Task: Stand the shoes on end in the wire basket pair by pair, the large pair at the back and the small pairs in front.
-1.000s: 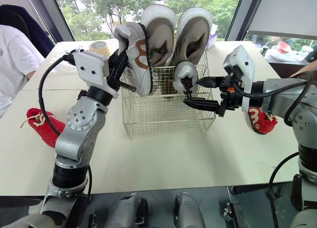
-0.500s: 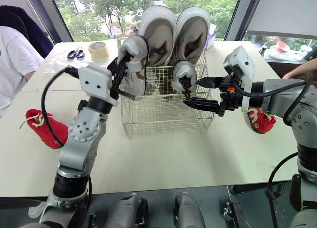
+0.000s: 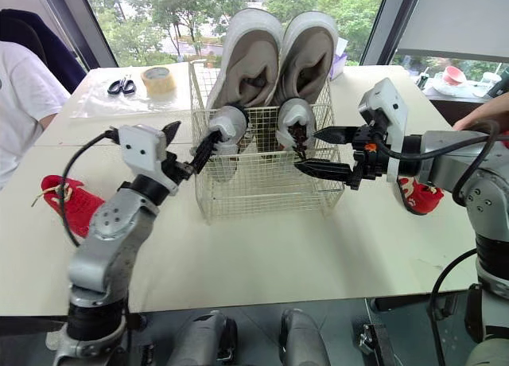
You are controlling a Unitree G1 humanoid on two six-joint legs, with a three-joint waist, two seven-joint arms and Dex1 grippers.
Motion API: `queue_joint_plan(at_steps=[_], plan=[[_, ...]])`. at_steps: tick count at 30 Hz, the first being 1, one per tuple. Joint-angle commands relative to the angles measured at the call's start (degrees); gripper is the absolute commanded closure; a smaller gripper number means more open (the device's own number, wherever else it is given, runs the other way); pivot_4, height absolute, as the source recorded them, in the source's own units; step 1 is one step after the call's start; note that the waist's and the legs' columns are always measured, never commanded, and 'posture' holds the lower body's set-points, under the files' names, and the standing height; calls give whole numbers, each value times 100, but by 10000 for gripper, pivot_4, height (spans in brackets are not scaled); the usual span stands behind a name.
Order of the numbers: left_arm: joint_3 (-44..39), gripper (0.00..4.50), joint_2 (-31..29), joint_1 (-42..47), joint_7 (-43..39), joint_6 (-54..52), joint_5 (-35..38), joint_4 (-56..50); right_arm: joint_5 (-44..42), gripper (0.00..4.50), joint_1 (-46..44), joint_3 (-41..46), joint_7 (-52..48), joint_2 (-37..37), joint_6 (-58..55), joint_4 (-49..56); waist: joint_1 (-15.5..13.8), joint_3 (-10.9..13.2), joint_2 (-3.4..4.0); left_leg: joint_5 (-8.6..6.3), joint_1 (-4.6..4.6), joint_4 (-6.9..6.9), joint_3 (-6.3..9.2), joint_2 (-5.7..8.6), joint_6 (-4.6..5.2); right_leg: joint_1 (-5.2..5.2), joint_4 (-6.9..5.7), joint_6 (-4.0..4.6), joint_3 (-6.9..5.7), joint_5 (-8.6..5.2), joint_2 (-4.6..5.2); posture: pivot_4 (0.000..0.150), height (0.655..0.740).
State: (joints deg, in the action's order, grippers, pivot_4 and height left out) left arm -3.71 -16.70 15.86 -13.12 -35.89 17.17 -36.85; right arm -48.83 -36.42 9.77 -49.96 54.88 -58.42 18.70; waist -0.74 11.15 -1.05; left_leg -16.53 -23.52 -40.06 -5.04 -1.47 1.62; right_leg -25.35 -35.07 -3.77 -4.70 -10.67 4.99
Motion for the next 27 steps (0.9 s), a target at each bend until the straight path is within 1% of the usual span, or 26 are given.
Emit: queue_joint_plan(at_steps=[1, 5, 8, 10, 11, 14, 15, 17, 18, 20, 22, 23, 27], plan=[[-608, 4741, -412, 52, -408, -747, 954, -626, 39, 0, -13, 119, -90, 1, 186, -48, -8, 0, 0, 0, 0, 0, 0, 0, 0, -1, 0, 1, 0, 0, 0, 1500, 7400], [-1563, 4741, -1044, 313, -816, -1533, 2358, -636, 117, 0, 18, 36, -229, 45, 279, -111, 1, 1, 1, 0, -1, -2, 2, 1, 0, -1, 1, 2, 0, -2, 0, 1500, 7400], [-1829, 4741, -1790, 668, -1169, -1716, 2664, -324, 269, 0, -4, -106, -324, 60, 385, -135, 0, 1, 1, 0, -1, -1, 3, 1, -1, -1, 1, 3, -1, -6, -3, 1500, 7400], [-2032, 4741, -2123, 965, -1274, -1769, 2882, 1, 331, 0, -18, -157, -402, 78, 435, -157, -5, 2, 1, 0, -1, -1, 2, 2, -1, -1, 1, 4, -1, -7, -4, 1500, 7400], [-2287, 2254, -2255, 1128, -1366, -1907, 3259, 288, 357, 0, -28, -183, -477, 130, 454, -159, -5, 2, 1, 0, -1, -1, 2, 3, -1, 0, 2, 4, -1, -7, -4, 1500, 7400], [-2821, 2254, -2608, 1257, -1504, -2321, 4085, 852, 383, 0, -87, -213, -716, 367, 409, -134, 5, 3, 3, 0, -1, 0, 1, 2, -1, -1, 2, 2, 0, -8, -3, 1500, 7400], [-2912, 2254, -2762, 1195, -1585, -2522, 4363, 956, 415, 0, -107, -234, -808, 476, 407, -129, 13, 4, 3, 0, -1, 3, 1, 2, -1, -2, 2, 1, 0, -10, -3, 1500, 7400], [-3051, 2254, -3237, 885, -2020, -2957, 4911, 1043, 537, 0, -198, -374, -1078, 803, 428, -103, 32, 6, 4, 0, -1, 6, -2, 1, -2, -7, 1, 1, 0, -13, -2, 1500, 7400], [-3110, 2254, -3465, 659, -2260, -3171, 5245, 1004, 669, 0, -253, -675, -1358, 1107, 397, 37, 40, 9, 8, -1, -1, 8, -5, 0, -3, -9, 1, 2, 0, -15, -1, 1500, 7400], [-3164, 2254, -3735, 309, -2506, -3388, 5772, 883, 957, 0, -351, -1189, -1671, 1404, 483, 258, 45, 10, 10, -2, -1, 12, -9, 0, -5, -13, 1, 5, 1, -22, 3, 1500, 7400], [-3139, 2254, -3915, -31, -2661, -3394, 5972, 670, 1216, 0, -479, -1557, -1762, 1424, 590, 330, 49, 9, 9, -6, -1, 12, -6, -3, -12, -16, 1, 30, -1, -44, 5, 1500, 7400], [-3115, 2254, -3976, -178, -2714, -3370, 5998, 572, 1342, 0, -521, -1688, -1797, 1411, 644, 332, 46, 10, 9, -8, 0, 11, -6, -4, -15, -15, 2, 26, -2, -49, 5, 1500, 7400], [-2960, 2254, -4068, -836, -2869, -3164, 5852, 71, 2009, 0, -619, -2299, -1891, 1275, 986, 169, 17, 12, 13, -16, -1, 11, -8, -2, -34, -19, 1, 36, -1, -44, 8, 1500, 7400]])
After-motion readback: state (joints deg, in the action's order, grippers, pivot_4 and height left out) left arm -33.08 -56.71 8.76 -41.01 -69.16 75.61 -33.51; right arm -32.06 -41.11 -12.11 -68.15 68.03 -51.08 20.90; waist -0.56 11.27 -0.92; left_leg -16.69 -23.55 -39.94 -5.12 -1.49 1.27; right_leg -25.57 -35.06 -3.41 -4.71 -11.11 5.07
